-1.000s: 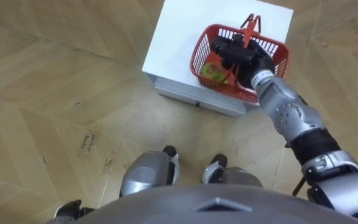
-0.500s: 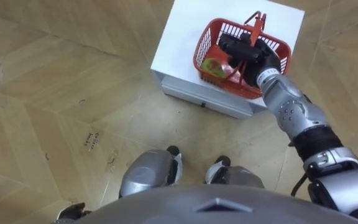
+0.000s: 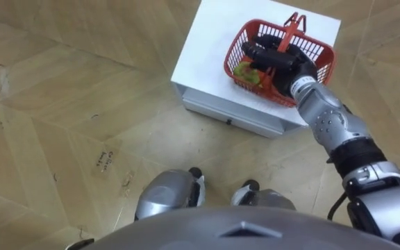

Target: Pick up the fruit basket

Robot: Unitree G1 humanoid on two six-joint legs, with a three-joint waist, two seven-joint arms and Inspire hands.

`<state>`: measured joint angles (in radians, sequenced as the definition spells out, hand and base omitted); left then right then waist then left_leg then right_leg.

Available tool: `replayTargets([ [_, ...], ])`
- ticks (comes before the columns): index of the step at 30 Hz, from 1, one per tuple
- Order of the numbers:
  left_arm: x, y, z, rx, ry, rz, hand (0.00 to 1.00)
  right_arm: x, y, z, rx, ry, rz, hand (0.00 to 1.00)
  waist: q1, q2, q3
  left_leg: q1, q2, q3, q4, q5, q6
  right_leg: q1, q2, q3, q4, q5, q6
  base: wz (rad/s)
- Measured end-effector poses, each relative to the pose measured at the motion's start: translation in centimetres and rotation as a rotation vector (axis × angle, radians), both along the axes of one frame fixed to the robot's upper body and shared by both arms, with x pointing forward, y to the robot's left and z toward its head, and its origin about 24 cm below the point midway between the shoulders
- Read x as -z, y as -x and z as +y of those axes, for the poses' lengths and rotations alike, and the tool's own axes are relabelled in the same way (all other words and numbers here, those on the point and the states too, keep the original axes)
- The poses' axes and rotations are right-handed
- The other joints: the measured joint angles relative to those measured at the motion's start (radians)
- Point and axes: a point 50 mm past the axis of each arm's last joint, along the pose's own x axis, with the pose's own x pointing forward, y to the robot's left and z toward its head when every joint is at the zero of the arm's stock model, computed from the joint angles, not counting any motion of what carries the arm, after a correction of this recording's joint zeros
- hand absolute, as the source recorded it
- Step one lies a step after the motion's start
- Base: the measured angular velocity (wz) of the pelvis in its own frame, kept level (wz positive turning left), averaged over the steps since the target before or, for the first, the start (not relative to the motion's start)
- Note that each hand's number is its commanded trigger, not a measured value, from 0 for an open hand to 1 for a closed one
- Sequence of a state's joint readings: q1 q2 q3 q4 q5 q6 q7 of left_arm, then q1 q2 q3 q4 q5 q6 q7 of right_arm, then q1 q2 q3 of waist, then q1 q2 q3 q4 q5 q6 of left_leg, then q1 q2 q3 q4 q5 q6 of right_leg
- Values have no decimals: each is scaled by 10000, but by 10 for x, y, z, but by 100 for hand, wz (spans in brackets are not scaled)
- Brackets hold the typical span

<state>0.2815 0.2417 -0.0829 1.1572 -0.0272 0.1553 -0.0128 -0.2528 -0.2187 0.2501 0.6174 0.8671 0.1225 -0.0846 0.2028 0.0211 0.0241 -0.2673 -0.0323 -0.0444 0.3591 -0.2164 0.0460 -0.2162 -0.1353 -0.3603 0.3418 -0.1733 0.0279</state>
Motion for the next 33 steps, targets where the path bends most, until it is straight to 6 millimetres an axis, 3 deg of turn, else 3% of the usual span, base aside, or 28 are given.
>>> replayTargets([
  [12, 0, 0, 0, -14, -10, 33, 0, 0, 0, 0, -4, 3, -17, 0, 260, 7, -13, 156, 8, 15, -58, 0, 0, 57, -2, -16, -11, 0, 0, 0],
  [33, 0, 0, 0, -15, -21, 23, 0, 0, 0, 0, -55, -29, -50, 0, 260, 30, -36, 181, 10, 12, -74, 1, 0, 76, -6, -27, -9, 0, 1, 0],
])
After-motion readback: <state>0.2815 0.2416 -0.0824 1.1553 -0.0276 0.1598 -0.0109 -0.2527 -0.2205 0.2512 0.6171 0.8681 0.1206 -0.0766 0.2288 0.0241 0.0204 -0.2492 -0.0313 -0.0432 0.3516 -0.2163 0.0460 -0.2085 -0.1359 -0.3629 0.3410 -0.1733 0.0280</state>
